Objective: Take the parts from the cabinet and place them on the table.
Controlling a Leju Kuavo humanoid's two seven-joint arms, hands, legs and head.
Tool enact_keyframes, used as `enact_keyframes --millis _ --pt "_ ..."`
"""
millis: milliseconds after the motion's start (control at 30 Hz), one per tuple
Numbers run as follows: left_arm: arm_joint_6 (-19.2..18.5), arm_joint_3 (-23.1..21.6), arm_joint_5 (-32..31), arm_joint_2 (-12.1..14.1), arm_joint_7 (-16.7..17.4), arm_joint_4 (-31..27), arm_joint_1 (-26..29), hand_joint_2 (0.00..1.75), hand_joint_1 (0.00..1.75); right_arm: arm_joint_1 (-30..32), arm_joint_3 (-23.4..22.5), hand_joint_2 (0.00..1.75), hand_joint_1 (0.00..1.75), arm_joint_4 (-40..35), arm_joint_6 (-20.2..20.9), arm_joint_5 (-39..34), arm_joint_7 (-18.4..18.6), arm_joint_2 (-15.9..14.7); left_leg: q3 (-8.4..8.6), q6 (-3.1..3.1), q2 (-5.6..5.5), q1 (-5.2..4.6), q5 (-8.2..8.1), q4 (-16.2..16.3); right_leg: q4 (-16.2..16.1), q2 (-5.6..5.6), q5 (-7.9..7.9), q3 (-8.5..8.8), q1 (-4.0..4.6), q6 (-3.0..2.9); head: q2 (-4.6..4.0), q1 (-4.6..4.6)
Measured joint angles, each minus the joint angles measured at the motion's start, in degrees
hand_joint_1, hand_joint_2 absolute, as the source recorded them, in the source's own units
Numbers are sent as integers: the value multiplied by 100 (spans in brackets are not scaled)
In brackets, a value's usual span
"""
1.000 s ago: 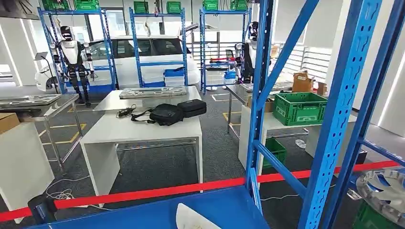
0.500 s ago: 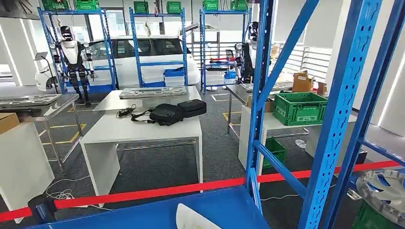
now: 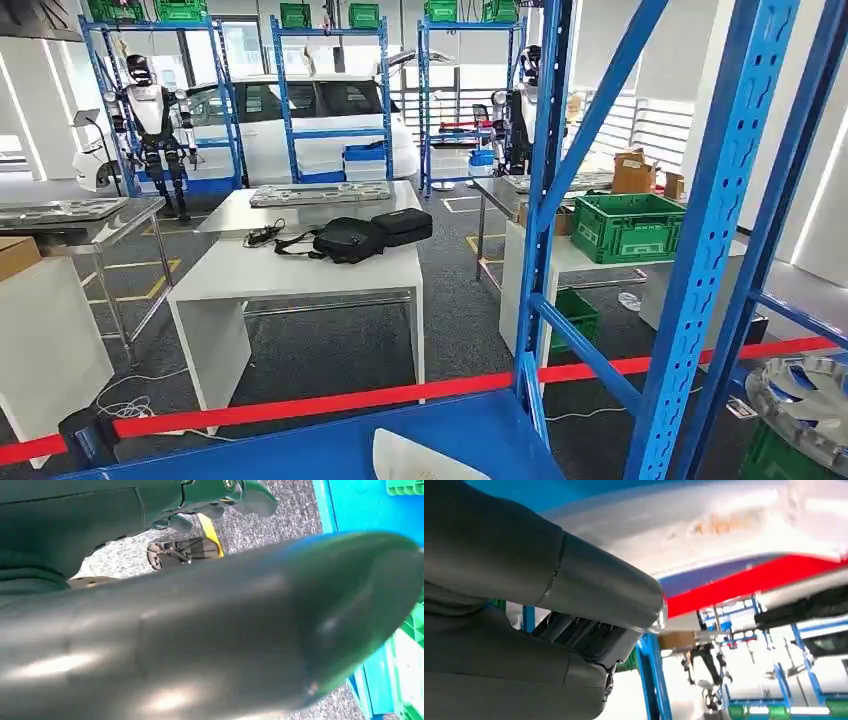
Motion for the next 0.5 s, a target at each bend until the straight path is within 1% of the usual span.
enact_keyframes --millis 33,67,100,133,167,200,233,300,400,500 --pt "30 0 -44 0 -24 0 -2 175 0 -38 -20 0 175 0 2 -2 -2 -13 0 0 0 0 0 0 0 0 0 1 0 0 0 0" --pt "72 0 -79 0 -66 0 -4 0 0 -61 -37 0 175 0 2 -9 -4 -24 2 0 0 0 0 0 0 0 0 2 0 0 0 0" --pt "120 0 -105 0 -158 0 -7 0 0 -69 -55 0 175 0 2 -11 -4 -35 2 0 0 0 0 0 0 0 0 2 0 0 0 0" --pt "195 -11 -171 -2 -357 0 -9 0 0 -69 -70 0 175 0 2 -20 -7 -48 2 0 0 0 0 0 0 0 0 1 0 0 0 0" --pt "291 -46 -274 -9 -668 -2 -10 0 0 -69 -74 0 175 0 2 -31 -7 -61 2 0 0 0 0 0 0 0 0 1 0 0 0 0" --pt "350 -88 -337 -11 -842 -2 -19 0 0 -68 -74 0 175 0 0 -33 -7 -70 2 0 0 0 0 0 0 -1 0 1 0 0 0 0" --pt "387 -131 -385 -11 -940 -2 -30 0 0 -68 -77 0 175 0 0 -35 -7 -79 2 0 0 0 0 0 0 -1 0 2 0 0 0 0" --pt "411 -171 -407 -15 -971 -2 -47 0 0 -69 -77 0 175 0 0 -37 -9 -96 2 0 0 0 -1 0 0 0 0 2 0 0 0 0" --pt "158 -192 -398 -22 -822 0 -48 0 0 -69 -96 0 175 0 -17 -59 -22 -112 2 1 0 0 -1 0 0 0 0 1 0 0 0 0" --pt "24 -203 -298 -26 -800 0 -46 0 0 -90 -136 0 175 0 -100 -148 -46 -129 1 1 0 0 -1 0 0 -1 0 2 0 0 0 0"
